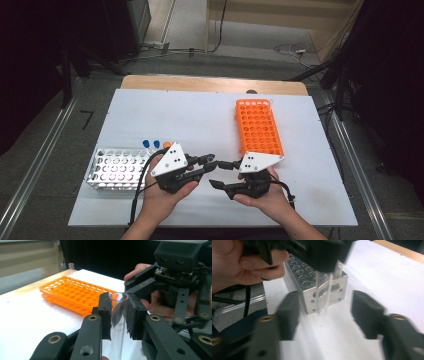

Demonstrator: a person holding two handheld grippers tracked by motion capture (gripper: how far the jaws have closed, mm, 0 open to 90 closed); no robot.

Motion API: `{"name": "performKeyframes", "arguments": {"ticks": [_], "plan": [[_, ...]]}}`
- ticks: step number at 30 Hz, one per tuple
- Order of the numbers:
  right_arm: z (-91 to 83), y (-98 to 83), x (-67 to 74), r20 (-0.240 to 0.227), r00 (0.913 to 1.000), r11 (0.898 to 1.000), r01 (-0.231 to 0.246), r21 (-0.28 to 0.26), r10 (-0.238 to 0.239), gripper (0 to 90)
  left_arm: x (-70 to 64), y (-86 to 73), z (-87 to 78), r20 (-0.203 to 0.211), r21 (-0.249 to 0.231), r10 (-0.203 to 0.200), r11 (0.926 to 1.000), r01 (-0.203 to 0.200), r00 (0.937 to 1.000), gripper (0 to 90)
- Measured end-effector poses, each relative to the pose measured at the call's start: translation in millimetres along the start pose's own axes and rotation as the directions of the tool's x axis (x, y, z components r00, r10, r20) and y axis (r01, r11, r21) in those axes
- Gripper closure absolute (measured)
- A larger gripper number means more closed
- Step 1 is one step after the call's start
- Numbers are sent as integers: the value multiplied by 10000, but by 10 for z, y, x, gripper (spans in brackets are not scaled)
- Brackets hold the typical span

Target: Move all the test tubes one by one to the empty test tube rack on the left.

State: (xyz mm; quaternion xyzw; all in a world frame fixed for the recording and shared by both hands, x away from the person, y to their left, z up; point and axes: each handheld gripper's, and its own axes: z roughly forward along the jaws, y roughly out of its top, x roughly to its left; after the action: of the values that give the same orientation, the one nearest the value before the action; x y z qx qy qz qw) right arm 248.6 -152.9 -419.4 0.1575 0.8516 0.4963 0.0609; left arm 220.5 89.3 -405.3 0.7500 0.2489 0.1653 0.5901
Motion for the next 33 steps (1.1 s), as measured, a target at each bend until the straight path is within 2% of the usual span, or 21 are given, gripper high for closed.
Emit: {"name": "performKeyframes", "arguments": {"ticks": [5, 9, 15, 20, 27, 33], "plan": [[-65, -23, -118, -45, 9997, 9997, -247, 40, 247, 139, 98, 20, -121, -379, -142, -9, 9999, 4, 9993, 762], [-138, -66, -243, 51, 9982, 9982, -603, -67, 603, 0, 200, 26, -233, -652, -387, -242, 9990, 217, 9976, 762], [-290, -136, -417, 655, 9949, 9964, -748, -397, 773, 0, 343, 24, -406, -1189, -595, -436, 9976, 367, 9920, 762], [-386, -194, -552, 1059, 9896, 9942, -923, -555, 977, 0, 459, 21, -553, -1663, -671, -546, 9968, 439, 9846, 762], [-475, -276, -722, 1594, 9779, 9897, -1258, -676, 1352, 0, 602, 12, -773, -2326, -894, -727, 9946, 531, 9698, 763], [-529, -310, -794, 1755, 9719, 9861, -1448, -810, 1571, 0, 710, -16, -932, -2824, -1049, -874, 9927, 598, 9553, 763]]}}
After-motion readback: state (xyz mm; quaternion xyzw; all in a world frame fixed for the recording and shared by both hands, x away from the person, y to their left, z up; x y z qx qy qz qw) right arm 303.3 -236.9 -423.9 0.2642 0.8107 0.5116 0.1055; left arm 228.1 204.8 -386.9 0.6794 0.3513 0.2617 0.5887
